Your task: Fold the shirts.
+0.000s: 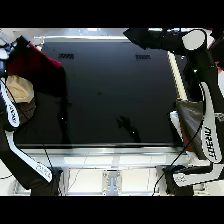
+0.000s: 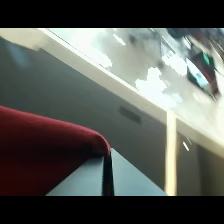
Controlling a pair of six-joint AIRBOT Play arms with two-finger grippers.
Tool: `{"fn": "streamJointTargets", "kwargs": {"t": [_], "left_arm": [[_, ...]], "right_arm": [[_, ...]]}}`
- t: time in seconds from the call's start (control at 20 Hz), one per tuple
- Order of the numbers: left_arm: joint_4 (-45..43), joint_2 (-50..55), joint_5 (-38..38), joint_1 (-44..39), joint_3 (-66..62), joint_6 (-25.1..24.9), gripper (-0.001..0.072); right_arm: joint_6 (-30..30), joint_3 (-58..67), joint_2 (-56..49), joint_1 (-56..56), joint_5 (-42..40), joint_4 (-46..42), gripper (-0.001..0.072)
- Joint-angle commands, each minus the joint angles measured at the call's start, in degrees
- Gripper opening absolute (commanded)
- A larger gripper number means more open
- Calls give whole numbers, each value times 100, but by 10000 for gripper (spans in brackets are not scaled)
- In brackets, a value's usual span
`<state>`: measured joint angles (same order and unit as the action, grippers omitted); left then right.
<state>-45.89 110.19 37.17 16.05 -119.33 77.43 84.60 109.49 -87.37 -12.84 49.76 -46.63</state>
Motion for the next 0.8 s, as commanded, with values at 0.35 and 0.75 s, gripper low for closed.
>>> {"fn": "streamJointTargets", "kwargs": {"t": [0.35, 0.75], "left_arm": [[1982, -522, 3709, -2999, 621, -181, 8], [-584, -590, 2275, -5257, 704, 1305, 657]], "right_arm": [[-160, 994, 1088, 909, 1628, -315, 407], [-503, 780, 1867, 1543, 3499, -1823, 407]]}}
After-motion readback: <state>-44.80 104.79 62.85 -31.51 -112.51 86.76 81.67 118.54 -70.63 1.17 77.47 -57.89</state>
